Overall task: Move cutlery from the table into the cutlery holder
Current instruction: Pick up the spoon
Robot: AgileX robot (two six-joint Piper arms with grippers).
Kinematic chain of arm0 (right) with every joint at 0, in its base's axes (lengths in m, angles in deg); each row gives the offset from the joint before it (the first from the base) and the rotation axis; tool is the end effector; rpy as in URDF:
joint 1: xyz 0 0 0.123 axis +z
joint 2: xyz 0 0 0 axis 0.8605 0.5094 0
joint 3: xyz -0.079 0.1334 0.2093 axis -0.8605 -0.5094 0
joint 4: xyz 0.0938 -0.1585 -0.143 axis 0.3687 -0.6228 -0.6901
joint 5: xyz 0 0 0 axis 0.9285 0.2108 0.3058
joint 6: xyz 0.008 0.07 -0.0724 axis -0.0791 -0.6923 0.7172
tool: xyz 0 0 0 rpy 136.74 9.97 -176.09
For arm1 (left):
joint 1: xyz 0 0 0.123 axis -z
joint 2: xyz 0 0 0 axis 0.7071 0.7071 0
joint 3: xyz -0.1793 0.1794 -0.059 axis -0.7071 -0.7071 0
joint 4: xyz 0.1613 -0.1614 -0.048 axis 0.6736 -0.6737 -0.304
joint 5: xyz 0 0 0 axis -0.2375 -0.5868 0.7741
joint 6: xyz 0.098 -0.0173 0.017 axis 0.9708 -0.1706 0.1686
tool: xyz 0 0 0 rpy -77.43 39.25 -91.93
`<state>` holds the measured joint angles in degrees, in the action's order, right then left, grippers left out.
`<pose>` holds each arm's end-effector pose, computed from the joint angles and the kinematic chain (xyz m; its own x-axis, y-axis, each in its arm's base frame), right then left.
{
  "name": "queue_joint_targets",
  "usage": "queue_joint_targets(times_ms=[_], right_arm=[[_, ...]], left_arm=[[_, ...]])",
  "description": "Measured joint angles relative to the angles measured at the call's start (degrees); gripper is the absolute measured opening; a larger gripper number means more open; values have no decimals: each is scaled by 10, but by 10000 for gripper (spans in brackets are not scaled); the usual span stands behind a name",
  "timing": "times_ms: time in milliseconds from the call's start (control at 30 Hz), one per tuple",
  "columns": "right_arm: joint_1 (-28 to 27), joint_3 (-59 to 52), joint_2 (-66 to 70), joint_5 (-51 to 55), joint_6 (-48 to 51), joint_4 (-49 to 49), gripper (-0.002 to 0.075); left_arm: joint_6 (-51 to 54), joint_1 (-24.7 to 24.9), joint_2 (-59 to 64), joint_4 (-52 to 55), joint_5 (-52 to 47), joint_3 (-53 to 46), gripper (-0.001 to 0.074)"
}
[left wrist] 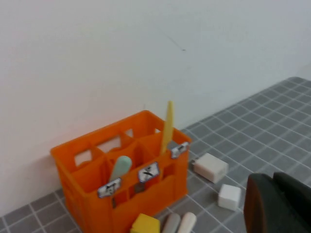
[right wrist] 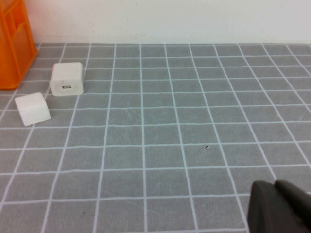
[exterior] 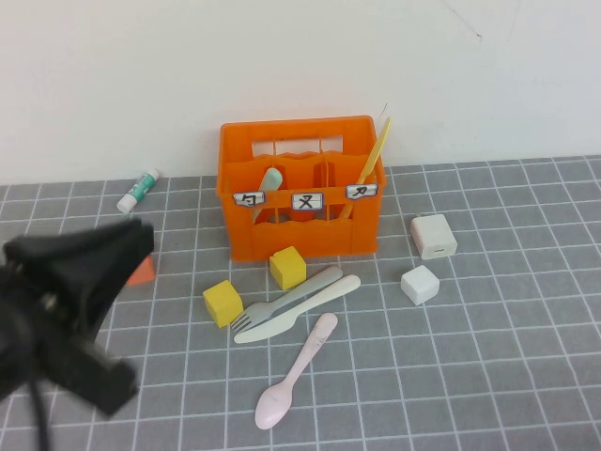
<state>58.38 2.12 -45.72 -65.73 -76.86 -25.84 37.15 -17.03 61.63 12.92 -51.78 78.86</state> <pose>0.0692 -0.0017 0.1729 -0.2550 -0.0356 -0.9663 0.0118 0.9991 -0.0400 0.1368 -0.0828 0.3290 -0.1176 0.0164 -0.9929 0.5400 0.8402 -0.0500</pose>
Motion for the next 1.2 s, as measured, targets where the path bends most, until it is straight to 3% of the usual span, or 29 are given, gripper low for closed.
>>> queue_joint_targets(times_ms=[567,733,967,1200], right_arm=[[0,0,0,0,0,0,-3],[0,0,0,0,0,0,-3],[0,0,0,0,0,0,-3],[0,0,0,0,0,0,-3]], left_arm=[[-7,0,-142,30,-88,-3,0],[-85,0,-143,82,-106,-3,0],[-284,0,-143,233,-151,-3,0],[-335,0,-146,299,-161,-6,0]])
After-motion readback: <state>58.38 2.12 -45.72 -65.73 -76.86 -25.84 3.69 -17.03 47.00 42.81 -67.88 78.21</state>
